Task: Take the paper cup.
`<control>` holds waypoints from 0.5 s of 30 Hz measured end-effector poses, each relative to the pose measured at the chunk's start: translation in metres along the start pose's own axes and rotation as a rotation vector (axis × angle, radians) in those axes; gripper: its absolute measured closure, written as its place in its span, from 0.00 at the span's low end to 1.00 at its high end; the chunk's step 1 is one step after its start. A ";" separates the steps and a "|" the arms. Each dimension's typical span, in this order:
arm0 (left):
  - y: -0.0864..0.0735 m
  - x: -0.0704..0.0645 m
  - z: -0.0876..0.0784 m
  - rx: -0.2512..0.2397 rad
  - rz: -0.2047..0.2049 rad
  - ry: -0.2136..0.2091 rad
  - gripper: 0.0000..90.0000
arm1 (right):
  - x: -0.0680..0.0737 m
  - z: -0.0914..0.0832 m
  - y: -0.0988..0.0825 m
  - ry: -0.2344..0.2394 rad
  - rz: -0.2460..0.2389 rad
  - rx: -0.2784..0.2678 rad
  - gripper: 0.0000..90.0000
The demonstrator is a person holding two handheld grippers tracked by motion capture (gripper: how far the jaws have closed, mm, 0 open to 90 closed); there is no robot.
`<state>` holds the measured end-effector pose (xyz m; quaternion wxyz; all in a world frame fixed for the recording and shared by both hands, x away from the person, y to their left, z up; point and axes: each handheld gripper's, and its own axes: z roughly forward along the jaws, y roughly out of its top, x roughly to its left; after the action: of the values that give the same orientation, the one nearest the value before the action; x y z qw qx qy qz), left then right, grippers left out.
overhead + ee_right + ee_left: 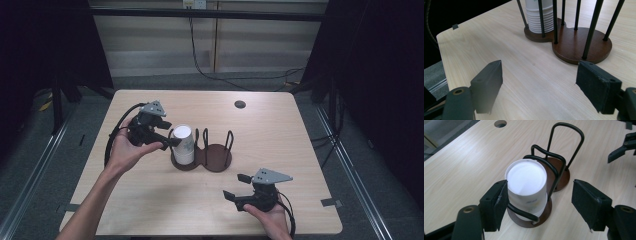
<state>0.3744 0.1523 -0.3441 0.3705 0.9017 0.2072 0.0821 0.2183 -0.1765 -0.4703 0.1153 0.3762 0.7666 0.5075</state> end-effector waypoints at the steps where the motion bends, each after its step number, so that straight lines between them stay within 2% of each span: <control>1: 0.001 0.001 0.000 0.015 -0.004 0.001 0.32 | 0.000 0.000 0.000 0.000 0.002 0.001 0.23; 6: 0.007 0.008 -0.001 0.048 0.008 -0.013 0.25 | -0.001 0.000 0.000 -0.002 0.001 0.000 0.23; 8: 0.010 0.009 0.000 0.058 0.016 0.002 0.27 | -0.001 -0.001 0.000 -0.002 0.005 0.001 0.23; 10: 0.014 0.012 0.002 0.074 0.022 -0.016 0.31 | -0.001 -0.001 0.000 0.005 -0.001 -0.003 0.22; 12: 0.015 0.012 0.004 0.076 0.012 -0.014 0.33 | -0.001 -0.001 0.000 0.000 -0.004 -0.001 0.21; 13: 0.020 0.013 0.008 0.108 0.022 -0.014 0.34 | 0.000 -0.001 0.000 0.005 -0.002 -0.001 0.21; 15: 0.024 0.013 0.012 0.132 0.027 -0.017 0.34 | -0.001 0.000 0.000 0.005 -0.006 0.000 0.21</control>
<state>0.3972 0.1353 -0.3360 0.3107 0.9276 0.1968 0.0658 0.2183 -0.1773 -0.4705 0.1150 0.3726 0.7680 0.5080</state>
